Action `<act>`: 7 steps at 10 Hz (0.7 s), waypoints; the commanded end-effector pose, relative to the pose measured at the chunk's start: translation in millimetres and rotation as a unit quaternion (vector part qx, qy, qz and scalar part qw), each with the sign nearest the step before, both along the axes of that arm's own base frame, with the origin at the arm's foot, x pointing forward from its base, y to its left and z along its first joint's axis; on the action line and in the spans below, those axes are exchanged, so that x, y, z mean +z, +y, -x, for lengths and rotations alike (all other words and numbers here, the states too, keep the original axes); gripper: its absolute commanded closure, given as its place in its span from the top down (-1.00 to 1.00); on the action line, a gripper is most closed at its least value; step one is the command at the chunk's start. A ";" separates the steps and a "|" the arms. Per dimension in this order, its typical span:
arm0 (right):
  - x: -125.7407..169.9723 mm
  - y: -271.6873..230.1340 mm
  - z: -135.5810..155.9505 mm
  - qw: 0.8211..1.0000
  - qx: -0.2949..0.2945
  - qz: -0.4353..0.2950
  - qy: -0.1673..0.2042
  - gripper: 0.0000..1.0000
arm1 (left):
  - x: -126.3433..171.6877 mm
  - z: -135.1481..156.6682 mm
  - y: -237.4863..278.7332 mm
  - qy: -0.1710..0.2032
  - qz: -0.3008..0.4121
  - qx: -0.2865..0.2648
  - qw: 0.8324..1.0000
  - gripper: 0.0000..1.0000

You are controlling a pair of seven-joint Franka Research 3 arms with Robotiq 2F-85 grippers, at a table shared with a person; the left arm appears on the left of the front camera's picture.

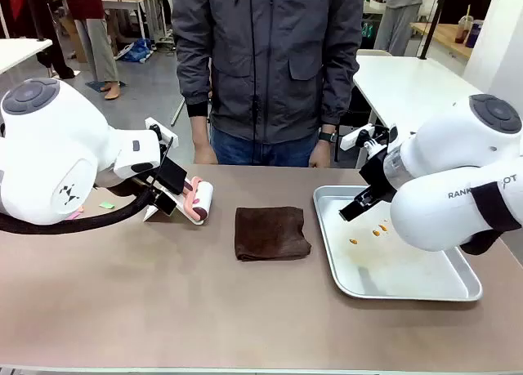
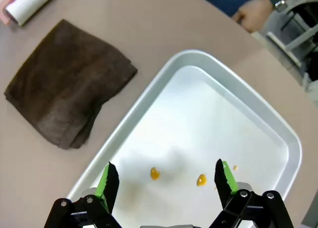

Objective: Clean the surface of the table.
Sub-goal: Hold the Lint Roller with your left hand and the towel with your right hand.

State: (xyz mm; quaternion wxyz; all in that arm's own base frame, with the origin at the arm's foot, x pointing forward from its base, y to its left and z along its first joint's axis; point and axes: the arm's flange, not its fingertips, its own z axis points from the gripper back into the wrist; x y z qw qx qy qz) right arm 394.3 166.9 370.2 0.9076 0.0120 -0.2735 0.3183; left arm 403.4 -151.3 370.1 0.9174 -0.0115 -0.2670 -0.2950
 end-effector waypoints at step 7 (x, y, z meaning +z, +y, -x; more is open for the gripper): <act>0.1 0.1 -0.1 1.000 0.000 0.000 0.000 1.00 | 0.0 0.0 0.0 0.000 0.000 0.000 1.000 1.00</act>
